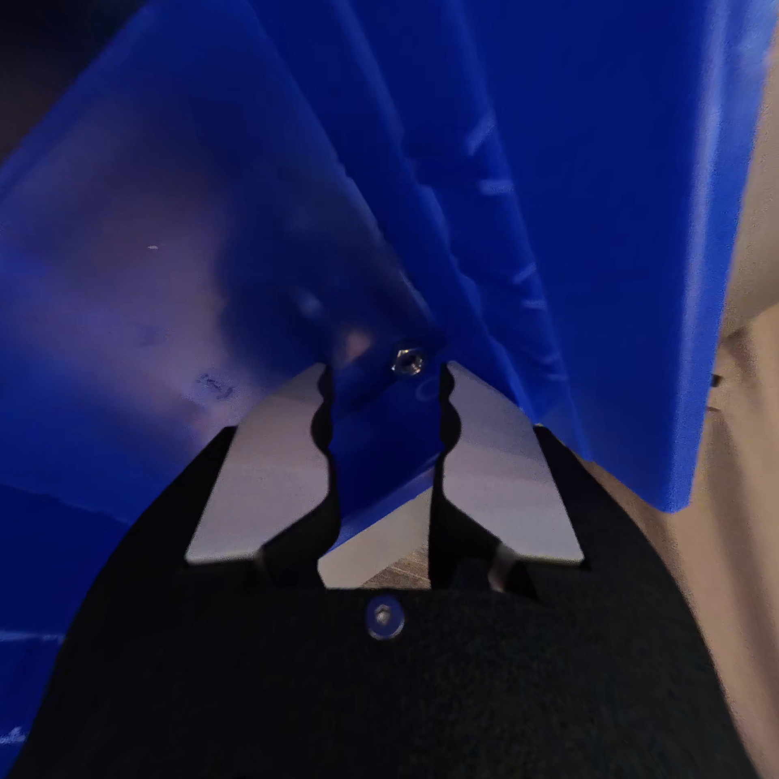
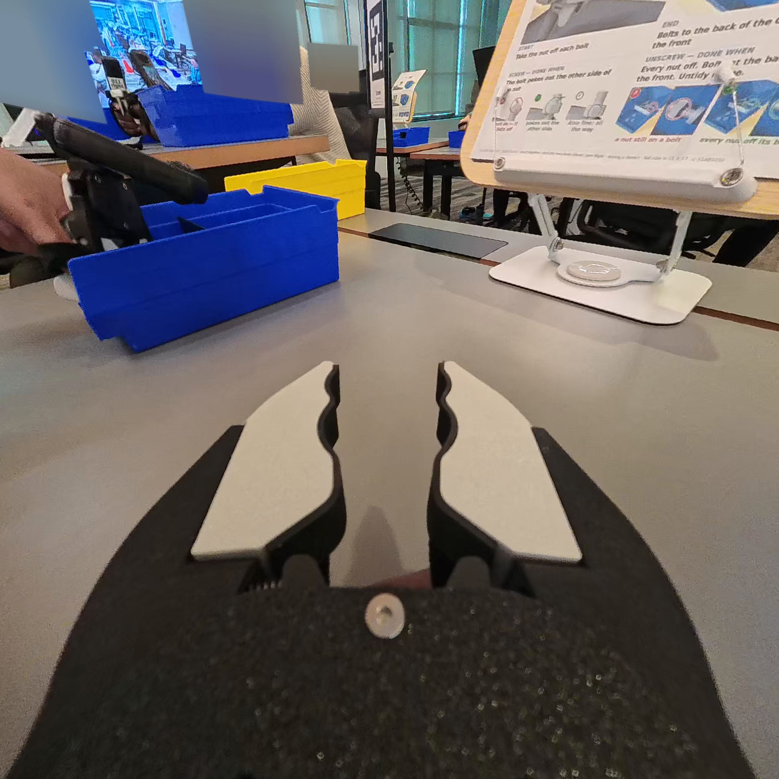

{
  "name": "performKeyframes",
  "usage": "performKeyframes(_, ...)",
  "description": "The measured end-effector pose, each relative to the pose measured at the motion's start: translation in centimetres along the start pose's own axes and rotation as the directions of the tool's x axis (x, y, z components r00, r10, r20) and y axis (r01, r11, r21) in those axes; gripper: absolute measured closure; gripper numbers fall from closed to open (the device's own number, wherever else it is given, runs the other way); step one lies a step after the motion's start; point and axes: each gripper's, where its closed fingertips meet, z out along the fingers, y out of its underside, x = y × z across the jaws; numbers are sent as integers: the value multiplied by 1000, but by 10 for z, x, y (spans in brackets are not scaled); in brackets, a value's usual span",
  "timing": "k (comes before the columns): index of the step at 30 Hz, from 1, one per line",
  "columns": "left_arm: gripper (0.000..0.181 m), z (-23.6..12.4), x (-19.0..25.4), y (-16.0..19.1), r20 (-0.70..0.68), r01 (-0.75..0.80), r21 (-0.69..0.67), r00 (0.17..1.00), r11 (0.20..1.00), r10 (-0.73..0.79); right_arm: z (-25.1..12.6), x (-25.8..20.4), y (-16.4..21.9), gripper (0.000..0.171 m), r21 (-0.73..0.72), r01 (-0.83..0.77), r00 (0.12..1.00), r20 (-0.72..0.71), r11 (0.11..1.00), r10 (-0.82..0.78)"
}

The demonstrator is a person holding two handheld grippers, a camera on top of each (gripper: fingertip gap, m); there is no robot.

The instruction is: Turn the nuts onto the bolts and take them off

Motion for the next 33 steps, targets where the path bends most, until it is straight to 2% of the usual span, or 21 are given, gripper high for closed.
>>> performKeyframes(2, 115, -1, -7, -1, 83, -2, 0, 997, 1000, 2, 0, -2, 0, 128, -4, 18, 1000, 2, 1000, -18)
performKeyframes(3, 113, -2, -9, -2, 108, -1, 1, 994, 1000, 1, 1, -3, 1, 128, -6, 25, 1000, 4, 1000, -25)
performKeyframes(8, 115, -4, -15, -5, 160, 37, 28, 986, 999, -41, 0, -5, 1, 128, -7, 43, 999, 6, 999, -43)
performKeyframes(14, 115, -2, -17, 1, 115, 130, -3, 985, 991, -129, 0, -4, 0, 129, -7, 33, 999, 11, 999, -33)
performKeyframes(18, 126, -1, -16, 3, 107, 165, -15, 981, 986, -163, -1, -4, -1, 129, -5, 41, 999, 10, 999, -41)
performKeyframes(20, 132, -3, -21, 4, 153, 161, -19, 976, 987, -156, -2, -4, -1, 129, -3, 55, 998, 9, 999, -55)
performKeyframes(26, 122, -4, -28, 8, 184, 172, -28, 969, 985, -164, -5, -5, -2, 130, 2, 46, 999, 21, 999, -46)
performKeyframes(29, 124, -5, -15, 5, 119, 148, -51, 983, 988, -142, -5, -6, -1, 131, 1, 43, 999, 27, 999, -43)
performKeyframes(31, 139, -15, -10, -1, 72, 127, -29, 990, 992, -124, -4, -7, -1, 131, -3, 46, 999, 29, 999, -46)
performKeyframes(33, 132, -27, -6, 3, 6, 93, -56, 996, 994, -93, -4, -7, 0, 131, -7, 50, 998, 28, 999, -50)
